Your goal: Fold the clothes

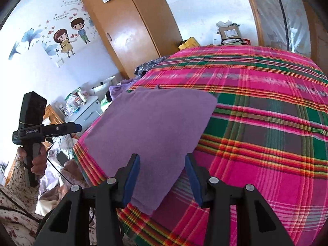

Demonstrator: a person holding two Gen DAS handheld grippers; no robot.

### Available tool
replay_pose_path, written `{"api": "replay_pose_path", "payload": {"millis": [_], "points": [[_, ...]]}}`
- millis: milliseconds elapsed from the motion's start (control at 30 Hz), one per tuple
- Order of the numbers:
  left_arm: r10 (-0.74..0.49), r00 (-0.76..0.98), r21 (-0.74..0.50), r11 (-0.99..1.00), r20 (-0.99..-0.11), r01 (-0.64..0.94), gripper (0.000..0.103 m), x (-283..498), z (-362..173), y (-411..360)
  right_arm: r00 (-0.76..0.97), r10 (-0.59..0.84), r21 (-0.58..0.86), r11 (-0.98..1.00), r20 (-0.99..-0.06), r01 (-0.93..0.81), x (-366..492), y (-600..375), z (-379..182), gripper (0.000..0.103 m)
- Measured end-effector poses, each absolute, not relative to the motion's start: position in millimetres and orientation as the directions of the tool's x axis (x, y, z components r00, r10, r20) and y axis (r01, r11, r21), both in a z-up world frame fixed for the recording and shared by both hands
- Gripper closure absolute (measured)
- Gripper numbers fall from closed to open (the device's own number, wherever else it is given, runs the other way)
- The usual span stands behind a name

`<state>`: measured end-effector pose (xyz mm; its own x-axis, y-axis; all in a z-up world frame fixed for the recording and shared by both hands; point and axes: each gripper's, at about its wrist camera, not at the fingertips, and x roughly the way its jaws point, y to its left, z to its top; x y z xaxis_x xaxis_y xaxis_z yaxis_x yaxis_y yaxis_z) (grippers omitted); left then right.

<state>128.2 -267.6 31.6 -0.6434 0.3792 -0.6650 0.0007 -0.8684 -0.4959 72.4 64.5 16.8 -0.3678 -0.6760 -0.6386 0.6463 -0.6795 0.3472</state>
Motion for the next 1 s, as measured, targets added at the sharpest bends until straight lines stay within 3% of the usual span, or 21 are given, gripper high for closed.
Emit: {"api": "replay_pose_path", "payload": {"millis": [133, 200, 367, 433, 633, 1000], "points": [[0.383, -0.62, -0.5, -0.866, -0.685, 0.017, 0.054, 105.9, 21.3, -271.0, -0.374, -0.669, 0.339, -0.685, -0.642, 0.645, 69.3, 65.0, 18.3, 0.056], [0.405, -0.611, -0.517, -0.856, -0.681, 0.009, 0.045, 95.2, 17.4, -274.7, -0.37, -0.665, 0.342, -0.689, -0.649, 0.639, 65.7, 66.1, 16.5, 0.054], [0.451, -0.573, -0.548, -0.836, -0.684, -0.003, 0.041, 68.3, 8.4, -283.1, -0.335, -0.67, 0.398, -0.693, -0.662, 0.601, 50.8, 69.7, 7.5, 0.047], [0.429, -0.558, -0.513, -0.858, -0.71, -0.008, 0.041, 60.7, 6.6, -282.3, -0.311, -0.691, 0.448, -0.683, -0.652, 0.577, 43.3, 71.7, 2.6, 0.041], [0.46, -0.535, -0.534, -0.845, -0.709, -0.019, 0.041, 45.8, -1.6, -285.7, -0.26, -0.731, 0.556, -0.659, -0.63, 0.507, 20.3, 76.4, -9.5, 0.039], [0.546, -0.497, -0.606, -0.794, -0.674, -0.051, 0.04, 30.7, -13.6, -280.4, -0.204, -0.761, 0.602, -0.622, -0.616, 0.501, 5.5, 61.8, -18.2, 0.038]]}}
